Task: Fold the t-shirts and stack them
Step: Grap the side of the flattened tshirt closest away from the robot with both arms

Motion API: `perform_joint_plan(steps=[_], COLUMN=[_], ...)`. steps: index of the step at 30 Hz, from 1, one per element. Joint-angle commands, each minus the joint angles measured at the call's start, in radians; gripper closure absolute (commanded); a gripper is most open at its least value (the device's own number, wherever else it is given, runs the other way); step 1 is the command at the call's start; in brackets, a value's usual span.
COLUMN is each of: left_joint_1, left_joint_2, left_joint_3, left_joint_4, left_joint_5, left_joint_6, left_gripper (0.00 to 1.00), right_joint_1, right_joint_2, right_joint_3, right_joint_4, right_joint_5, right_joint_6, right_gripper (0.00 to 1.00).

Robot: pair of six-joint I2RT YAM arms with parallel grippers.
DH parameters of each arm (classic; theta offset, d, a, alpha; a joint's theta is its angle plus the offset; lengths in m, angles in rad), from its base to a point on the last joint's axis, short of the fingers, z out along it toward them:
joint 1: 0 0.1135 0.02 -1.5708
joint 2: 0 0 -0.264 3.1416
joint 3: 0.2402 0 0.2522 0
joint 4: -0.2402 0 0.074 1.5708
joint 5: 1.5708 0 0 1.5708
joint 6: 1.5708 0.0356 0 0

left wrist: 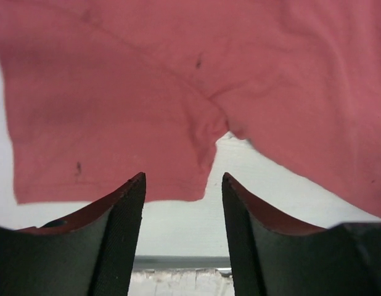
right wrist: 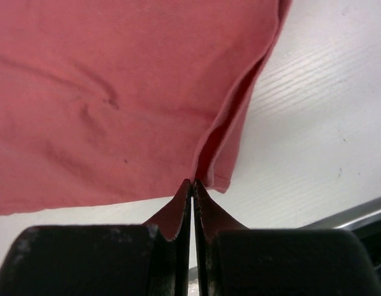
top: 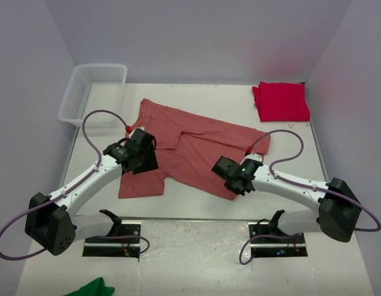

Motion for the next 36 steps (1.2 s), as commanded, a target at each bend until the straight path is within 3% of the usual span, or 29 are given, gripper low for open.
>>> perform_joint_plan(steps=[1, 6, 10, 21, 27, 36], left_joint_1=[0.025, 0.076, 0.174, 0.488, 0.548, 0.599], left_joint_2=[-0.071, -0.064, -0.049, 0.007, 0.008, 0.02], left_joint_3=[0.044, 0.023, -0.046, -0.137, -0.23, -0.22], left_joint_4=[-0.193, -0.346, -0.345, -0.201, -0.121, -0.132], left_joint_5=[-0.048, -0.046, 0.027, 0.047, 0.124, 0.102], left_joint_6=[-0.119, -0.246, -0.259, -0.032, -0.015, 0.01], left_gripper=[0.45, 0.43, 0.45, 0.5, 0.51, 0.55], right_joint_1=[0.006, 0.006, 0.006, 0.006, 0.006, 0.006], right_joint_2=[-0.04, -0.103, -0.135, -0.238, -0.253, -0.258], right_joint_3=[-0.029, -0.085, -0.112, -0.188, -0.184, -0.191], right_joint_4=[0.095, 0.153, 0.182, 0.204, 0.192, 0.177], right_joint_5=[0.013, -0.006, -0.026, -0.043, -0.039, -0.036], right_joint_6=[-0.085, -0.143, -0.162, -0.157, -0.156, -0.14], right_gripper=[1.0, 1.0, 1.0, 1.0, 1.0, 1.0])
